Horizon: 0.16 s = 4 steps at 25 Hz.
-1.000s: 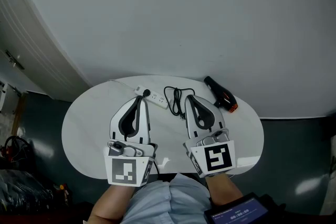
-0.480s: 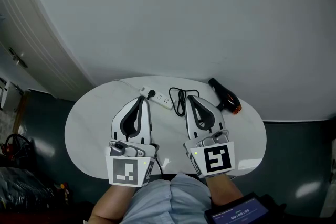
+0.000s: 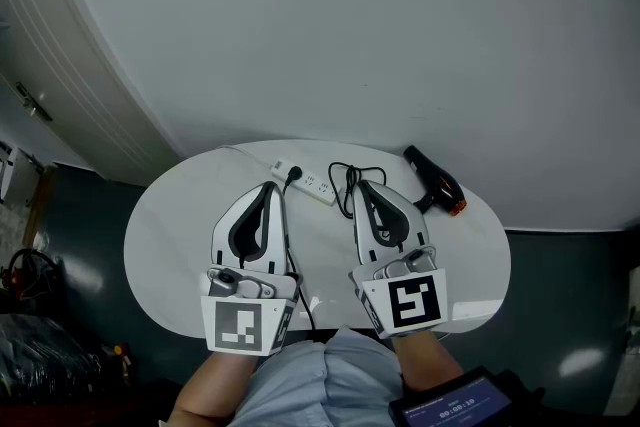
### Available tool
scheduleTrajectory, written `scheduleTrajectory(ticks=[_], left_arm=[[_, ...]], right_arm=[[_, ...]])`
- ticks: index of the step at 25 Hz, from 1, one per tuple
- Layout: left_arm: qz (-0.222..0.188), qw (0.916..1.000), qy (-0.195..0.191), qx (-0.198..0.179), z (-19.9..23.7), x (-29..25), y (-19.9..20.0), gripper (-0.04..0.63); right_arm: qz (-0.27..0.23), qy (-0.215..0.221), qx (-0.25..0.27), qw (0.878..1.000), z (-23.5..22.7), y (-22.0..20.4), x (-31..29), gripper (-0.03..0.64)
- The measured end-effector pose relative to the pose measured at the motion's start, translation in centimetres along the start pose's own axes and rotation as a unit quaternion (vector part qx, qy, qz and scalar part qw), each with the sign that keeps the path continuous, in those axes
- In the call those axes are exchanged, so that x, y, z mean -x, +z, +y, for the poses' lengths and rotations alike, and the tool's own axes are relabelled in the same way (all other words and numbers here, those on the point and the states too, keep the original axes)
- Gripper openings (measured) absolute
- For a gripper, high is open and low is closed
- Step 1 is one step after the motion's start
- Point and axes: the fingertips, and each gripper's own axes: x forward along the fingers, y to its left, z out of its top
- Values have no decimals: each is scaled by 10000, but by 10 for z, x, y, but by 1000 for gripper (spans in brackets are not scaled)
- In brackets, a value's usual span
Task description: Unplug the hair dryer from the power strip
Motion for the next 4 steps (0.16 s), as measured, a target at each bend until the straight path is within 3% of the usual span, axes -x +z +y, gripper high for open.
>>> scheduleTrajectory(ticks=[4], left_arm=[[15, 10000, 20, 18, 4, 1, -1, -2]], right_arm=[[12, 23, 20, 10000, 3, 0, -3, 0]])
